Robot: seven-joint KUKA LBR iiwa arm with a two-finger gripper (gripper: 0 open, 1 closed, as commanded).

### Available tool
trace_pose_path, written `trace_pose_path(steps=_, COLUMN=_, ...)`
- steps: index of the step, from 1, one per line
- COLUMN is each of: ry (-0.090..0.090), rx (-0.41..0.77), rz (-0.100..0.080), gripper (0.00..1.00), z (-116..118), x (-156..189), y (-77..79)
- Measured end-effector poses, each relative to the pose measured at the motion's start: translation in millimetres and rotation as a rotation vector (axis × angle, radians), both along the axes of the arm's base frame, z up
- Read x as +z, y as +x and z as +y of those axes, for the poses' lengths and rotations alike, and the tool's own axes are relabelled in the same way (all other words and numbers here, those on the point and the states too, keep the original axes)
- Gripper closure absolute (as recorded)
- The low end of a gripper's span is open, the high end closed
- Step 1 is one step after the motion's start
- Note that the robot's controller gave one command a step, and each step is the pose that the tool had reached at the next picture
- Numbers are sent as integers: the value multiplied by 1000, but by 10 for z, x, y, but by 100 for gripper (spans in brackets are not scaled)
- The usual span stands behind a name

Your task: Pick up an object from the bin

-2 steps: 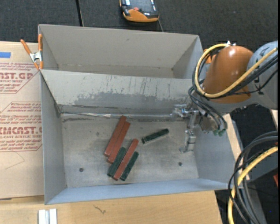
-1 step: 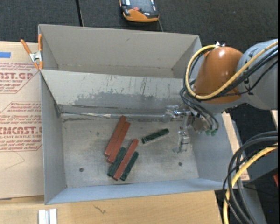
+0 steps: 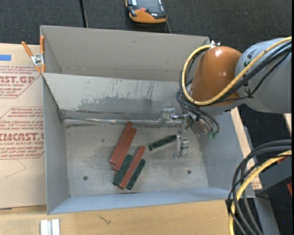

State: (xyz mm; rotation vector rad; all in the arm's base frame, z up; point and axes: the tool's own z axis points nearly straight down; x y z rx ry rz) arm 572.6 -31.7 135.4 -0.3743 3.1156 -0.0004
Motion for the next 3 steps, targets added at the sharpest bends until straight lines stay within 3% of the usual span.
trace_pose_path(steps=1, ry=0, rx=65, rz=-1, gripper=0, z=31, x=-617, y=109)
trace_pose_path(steps=2, ry=0, rx=277, rz=2, gripper=100, z=84, x=-647, y=205)
trace_pose_path(steps=3, ry=0, rx=277, rz=2, gripper=100, z=84, x=-647, y=205)
